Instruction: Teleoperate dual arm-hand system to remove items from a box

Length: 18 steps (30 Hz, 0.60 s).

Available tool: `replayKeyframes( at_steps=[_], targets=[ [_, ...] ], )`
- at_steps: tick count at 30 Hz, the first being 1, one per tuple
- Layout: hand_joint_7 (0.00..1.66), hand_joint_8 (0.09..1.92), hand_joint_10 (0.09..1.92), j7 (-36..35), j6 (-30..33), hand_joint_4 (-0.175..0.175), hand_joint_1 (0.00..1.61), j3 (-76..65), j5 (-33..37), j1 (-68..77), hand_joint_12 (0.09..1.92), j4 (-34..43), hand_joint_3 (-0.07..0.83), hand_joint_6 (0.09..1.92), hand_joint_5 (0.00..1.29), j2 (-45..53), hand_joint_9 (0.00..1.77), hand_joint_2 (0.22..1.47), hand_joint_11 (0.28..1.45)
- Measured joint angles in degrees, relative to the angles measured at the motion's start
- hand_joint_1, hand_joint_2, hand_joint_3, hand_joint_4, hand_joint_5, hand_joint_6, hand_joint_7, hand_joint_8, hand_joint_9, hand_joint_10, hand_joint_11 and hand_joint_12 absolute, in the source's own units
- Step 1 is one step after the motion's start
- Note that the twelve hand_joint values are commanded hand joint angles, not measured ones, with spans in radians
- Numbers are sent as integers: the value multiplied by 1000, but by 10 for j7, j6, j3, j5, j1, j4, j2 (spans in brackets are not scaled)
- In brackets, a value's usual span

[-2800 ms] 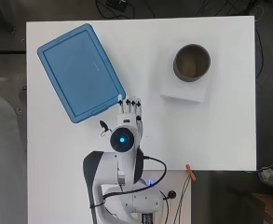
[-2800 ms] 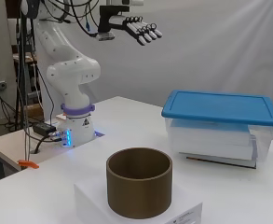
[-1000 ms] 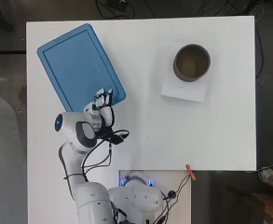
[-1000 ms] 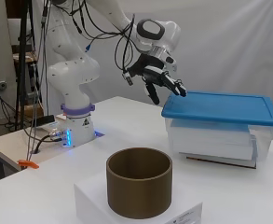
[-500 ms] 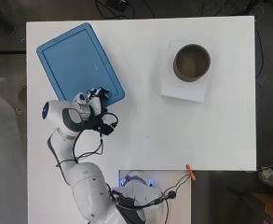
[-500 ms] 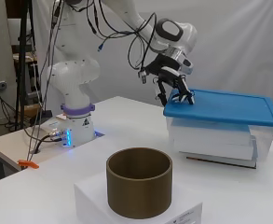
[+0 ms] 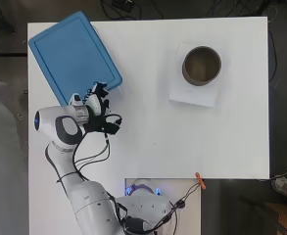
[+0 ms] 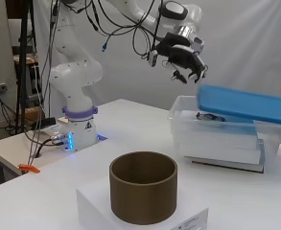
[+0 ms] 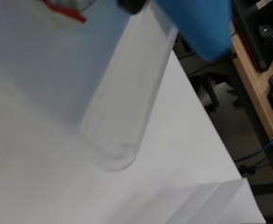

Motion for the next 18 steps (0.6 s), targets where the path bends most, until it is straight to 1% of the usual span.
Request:
replayKeyframes(
  at_steps=[1, 2, 3, 4, 5, 6, 7, 8, 9, 10, 13, 15, 17, 18],
  targets=[
    [681, 1573, 1345, -13, 28, -175, 1323, -19, -13, 2, 843, 14, -1, 1498, 579, -11, 790, 1255, 596],
    [671, 1586, 1360, -22, 61, -147, 1316, -38, -21, 2, 865, 23, 0, 1498, 568, -22, 796, 1259, 596],
    [658, 1600, 1390, -34, 110, -122, 1308, -63, -30, 2, 884, 29, 1, 1496, 561, -34, 794, 1265, 595],
    [673, 1598, 1435, -48, 169, -77, 1233, -91, -35, 2, 906, 32, 2, 1489, 572, -41, 764, 1280, 594],
    [678, 1347, 1260, -74, 237, 21, 1059, -125, -33, 1, 815, 37, 0, 1515, 576, -33, 765, 1300, 589],
    [699, 909, 884, -95, 275, 29, 700, -144, -30, 0, 582, 42, -7, 1100, 513, -22, 785, 1244, 584],
    [729, 531, 534, -110, 298, 21, 449, -155, -25, 0, 358, 46, -8, 676, 501, -11, 811, 1185, 587],
    [753, 283, 294, -121, 311, 18, 311, -163, -11, 0, 200, 56, -5, 380, 524, 2, 832, 1153, 595],
    [752, 141, 151, -125, 309, 17, 240, -167, 9, 1, 107, 69, -5, 207, 539, 10, 833, 1129, 597],
    [739, 87, 87, -127, 295, 17, 204, -171, 39, 1, 87, 83, -10, 114, 546, 15, 817, 1106, 602],
    [693, 87, 87, -126, 206, 38, 162, -179, 179, 2, 87, 122, -18, 87, 530, 30, 753, 1027, 596],
    [679, 87, 87, -116, 131, 39, 117, -187, 293, 2, 87, 134, -18, 87, 513, 51, 735, 978, 606],
    [662, 87, 87, -117, 109, 31, 103, -189, 341, 3, 87, 129, -16, 87, 486, 65, 727, 962, 614],
    [619, 87, 87, -119, 112, 23, 101, -188, 345, 3, 87, 123, -16, 87, 459, 69, 680, 953, 590]
  ],
)
